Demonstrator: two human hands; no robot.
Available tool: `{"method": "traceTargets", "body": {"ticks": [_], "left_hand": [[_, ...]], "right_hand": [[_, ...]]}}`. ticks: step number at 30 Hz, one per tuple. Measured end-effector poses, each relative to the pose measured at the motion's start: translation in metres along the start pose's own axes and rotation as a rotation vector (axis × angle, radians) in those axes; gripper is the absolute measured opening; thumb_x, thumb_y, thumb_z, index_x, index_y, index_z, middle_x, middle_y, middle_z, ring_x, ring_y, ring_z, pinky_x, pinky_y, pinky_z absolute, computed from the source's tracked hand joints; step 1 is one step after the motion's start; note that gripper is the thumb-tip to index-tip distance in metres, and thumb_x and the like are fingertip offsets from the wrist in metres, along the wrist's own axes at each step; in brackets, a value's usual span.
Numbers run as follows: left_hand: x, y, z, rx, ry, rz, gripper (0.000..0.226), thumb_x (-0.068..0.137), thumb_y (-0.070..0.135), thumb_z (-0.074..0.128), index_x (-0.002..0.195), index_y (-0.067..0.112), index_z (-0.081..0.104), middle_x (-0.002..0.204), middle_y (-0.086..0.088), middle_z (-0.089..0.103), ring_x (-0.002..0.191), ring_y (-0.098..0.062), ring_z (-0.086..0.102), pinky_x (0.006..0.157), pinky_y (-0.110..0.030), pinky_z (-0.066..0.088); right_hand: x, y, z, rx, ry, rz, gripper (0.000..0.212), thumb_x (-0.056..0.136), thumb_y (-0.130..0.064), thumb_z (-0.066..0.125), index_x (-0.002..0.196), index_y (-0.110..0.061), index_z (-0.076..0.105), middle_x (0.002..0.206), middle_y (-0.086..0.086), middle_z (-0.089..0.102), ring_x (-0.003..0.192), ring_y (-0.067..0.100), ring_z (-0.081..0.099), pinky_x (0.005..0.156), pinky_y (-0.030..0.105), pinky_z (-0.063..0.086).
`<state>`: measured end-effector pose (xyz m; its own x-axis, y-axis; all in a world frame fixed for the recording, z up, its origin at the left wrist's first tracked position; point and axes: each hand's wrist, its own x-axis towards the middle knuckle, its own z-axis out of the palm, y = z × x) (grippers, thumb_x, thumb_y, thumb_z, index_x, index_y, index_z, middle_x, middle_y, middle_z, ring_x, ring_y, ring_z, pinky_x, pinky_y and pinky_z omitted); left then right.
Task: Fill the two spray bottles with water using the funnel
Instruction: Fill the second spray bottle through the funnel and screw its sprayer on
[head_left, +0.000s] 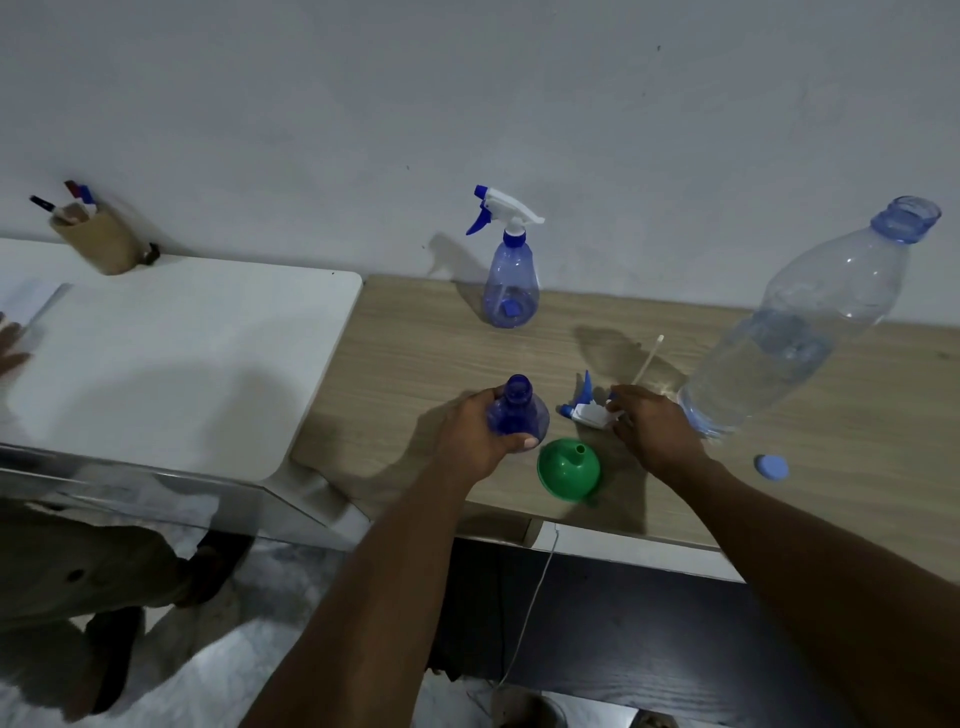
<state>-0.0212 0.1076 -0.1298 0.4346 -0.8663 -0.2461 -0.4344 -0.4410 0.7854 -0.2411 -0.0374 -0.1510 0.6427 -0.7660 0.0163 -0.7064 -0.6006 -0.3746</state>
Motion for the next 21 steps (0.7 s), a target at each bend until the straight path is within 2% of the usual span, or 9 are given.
{"method": "traceTargets", "body": {"ticks": [6,10,12,13,14,16,18,21], "left_hand": [[-0.001,0.002,-0.002,0.043,-0.014,0.021,0.069,0.074,0.033,0.089,0.135,0.023,0.059,0.116,0.004,0.066,0.101,-0.011,0.058,0.078,-0.016,0.032],[-0.002,0.003,-0.003,0.043,-0.022,0.025,0.070,0.075,0.033,0.089,0.137,0.024,0.058,0.119,0.003,0.067,0.102,-0.010,0.057,0.075,-0.015,0.033],[-0.003,0.004,-0.004,0.030,-0.023,0.013,0.069,0.075,0.033,0.088,0.137,0.024,0.057,0.112,0.007,0.063,0.101,-0.009,0.056,0.068,-0.011,0.032],[-0.004,0.005,-0.004,0.040,-0.022,0.008,0.069,0.075,0.033,0.088,0.137,0.025,0.058,0.109,0.009,0.061,0.099,-0.008,0.054,0.071,-0.012,0.033],[-0.004,0.005,-0.003,0.040,-0.018,-0.002,0.069,0.074,0.034,0.089,0.135,0.025,0.059,0.108,0.010,0.061,0.099,-0.009,0.055,0.079,-0.015,0.037],[-0.002,0.003,0.000,-0.012,-0.007,-0.031,0.070,0.067,0.032,0.093,0.129,0.027,0.062,0.108,0.009,0.066,0.102,-0.015,0.063,0.094,-0.031,0.049],[-0.001,0.001,0.003,-0.037,-0.001,-0.038,0.070,0.063,0.029,0.095,0.125,0.027,0.063,0.108,0.007,0.069,0.104,-0.020,0.066,0.098,-0.043,0.052],[0.000,0.000,0.003,-0.062,-0.003,-0.018,0.072,0.063,0.029,0.095,0.127,0.027,0.063,0.111,0.006,0.068,0.106,-0.020,0.065,0.099,-0.044,0.052]], "right_hand": [[0.002,-0.004,-0.006,-0.003,-0.048,-0.012,0.026,0.087,-0.019,0.071,0.111,-0.012,0.065,0.116,0.007,0.065,0.103,0.026,0.064,0.086,0.038,0.054],[0.003,-0.023,-0.020,0.086,0.043,-0.048,0.023,0.089,-0.024,0.068,0.110,-0.016,0.066,0.116,0.005,0.064,0.106,0.023,0.060,0.087,0.038,0.051],[-0.002,-0.042,-0.031,0.232,-0.085,-0.037,0.035,0.089,-0.035,0.069,0.120,-0.021,0.063,0.116,-0.004,0.061,0.103,0.014,0.057,0.083,0.030,0.047],[-0.005,-0.051,-0.035,0.280,-0.198,-0.054,0.041,0.087,-0.041,0.071,0.123,-0.023,0.061,0.116,-0.007,0.059,0.103,0.011,0.056,0.083,0.027,0.044],[-0.008,-0.059,-0.036,0.292,-0.299,-0.079,0.046,0.085,-0.046,0.072,0.124,-0.024,0.060,0.116,-0.008,0.059,0.103,0.009,0.056,0.082,0.024,0.043],[-0.016,-0.067,-0.030,0.253,-0.407,-0.106,0.048,0.080,-0.049,0.076,0.120,-0.026,0.062,0.112,-0.009,0.060,0.100,0.008,0.056,0.080,0.019,0.044],[-0.021,-0.065,-0.017,0.167,-0.394,-0.087,0.043,0.082,-0.040,0.076,0.120,-0.025,0.063,0.111,-0.007,0.061,0.100,0.009,0.056,0.078,0.017,0.042],[-0.026,-0.059,-0.004,0.111,-0.286,-0.042,0.036,0.087,-0.028,0.073,0.121,-0.022,0.064,0.119,-0.001,0.064,0.108,0.014,0.059,0.086,0.020,0.042]]}}
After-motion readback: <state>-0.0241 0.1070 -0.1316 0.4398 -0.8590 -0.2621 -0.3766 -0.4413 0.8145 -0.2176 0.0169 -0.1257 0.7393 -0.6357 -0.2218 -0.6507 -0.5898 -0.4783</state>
